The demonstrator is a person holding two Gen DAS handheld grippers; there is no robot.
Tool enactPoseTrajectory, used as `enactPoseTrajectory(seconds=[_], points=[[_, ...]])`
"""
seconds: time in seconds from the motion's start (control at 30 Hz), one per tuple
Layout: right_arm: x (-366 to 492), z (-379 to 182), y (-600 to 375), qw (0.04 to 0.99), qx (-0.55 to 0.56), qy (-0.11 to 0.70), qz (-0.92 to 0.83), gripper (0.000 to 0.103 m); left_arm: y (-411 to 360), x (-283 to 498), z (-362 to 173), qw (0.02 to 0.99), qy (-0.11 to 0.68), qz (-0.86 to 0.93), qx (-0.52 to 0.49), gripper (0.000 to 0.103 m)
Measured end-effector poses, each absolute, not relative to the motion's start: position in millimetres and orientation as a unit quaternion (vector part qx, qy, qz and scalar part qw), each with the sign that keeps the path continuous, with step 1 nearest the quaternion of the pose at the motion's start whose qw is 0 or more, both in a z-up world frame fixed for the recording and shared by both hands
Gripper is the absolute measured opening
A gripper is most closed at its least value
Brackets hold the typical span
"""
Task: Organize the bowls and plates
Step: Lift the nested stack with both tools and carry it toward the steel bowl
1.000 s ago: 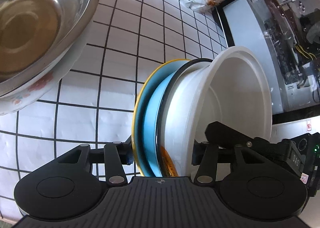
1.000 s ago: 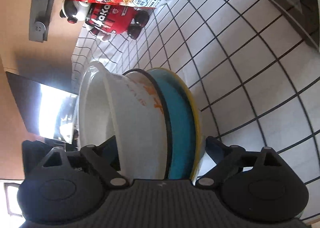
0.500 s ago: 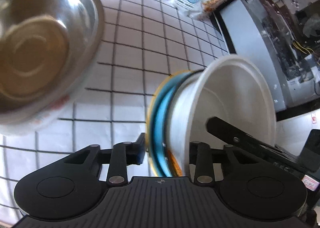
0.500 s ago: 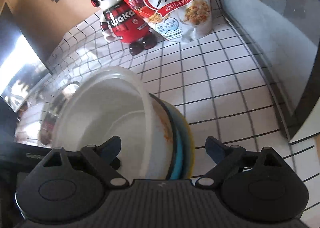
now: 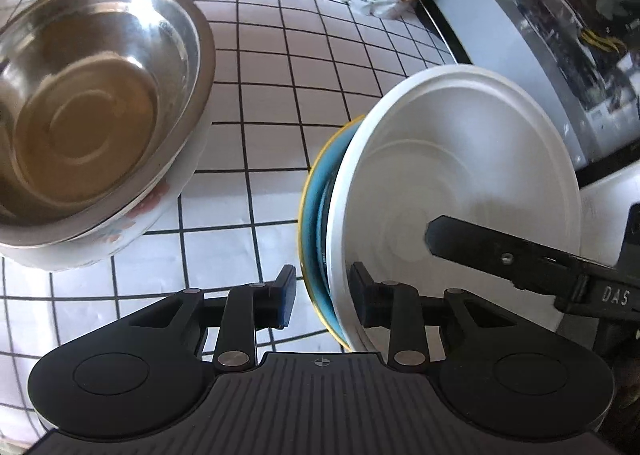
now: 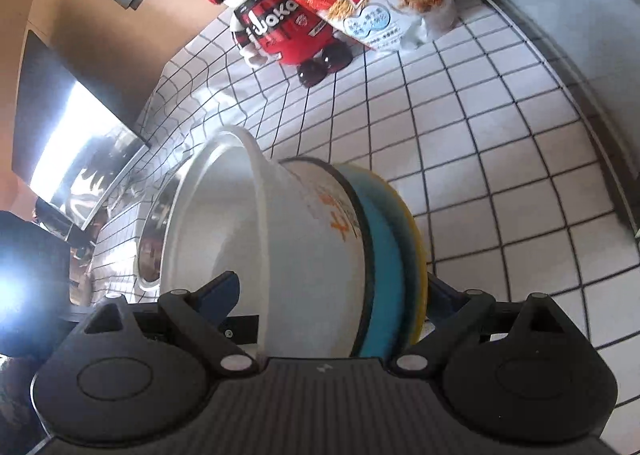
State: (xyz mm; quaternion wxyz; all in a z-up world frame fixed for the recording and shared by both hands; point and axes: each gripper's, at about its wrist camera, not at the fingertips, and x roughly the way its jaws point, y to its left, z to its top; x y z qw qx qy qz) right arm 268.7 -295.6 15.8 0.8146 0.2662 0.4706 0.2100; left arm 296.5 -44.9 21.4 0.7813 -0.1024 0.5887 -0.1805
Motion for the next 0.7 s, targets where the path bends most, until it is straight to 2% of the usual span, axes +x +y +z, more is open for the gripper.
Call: enactPoseTrajectory(seconds=[0.2,0.33,0.43,0.57,0.7], points=[[273.7,8.9,-305.8,0.804,0.315,0.467,0.191,0.095,-49.9,301.7,22.2,0.785,0.58,-0.188,-0.104,0.033],[281.6,14.8,-307.0,0.829,0.264,0.467,0.16,0.094,-55.3,306.3,23.2,0.786,0.581,-0.185,-0.104,0.032],[285.0,19.0,-302.3,0.841,0.22,0.467,0.159,0.09,-51.2,308.3,21.9,0.784,0.581,-0.185,-0.116,0.033],[292.0,11.0,-311.0,0.812,0.257,0.484,0.201,0.085,-40.8,315.7,11.2,0.772,0.592,-0.165,-0.161,0.054],[295.4,5.0,-313.3,0.79,0.289,0.493,0.222,0.084,-46.1,318.8,7.7,0.775,0.587,-0.169,-0.159,0.064]])
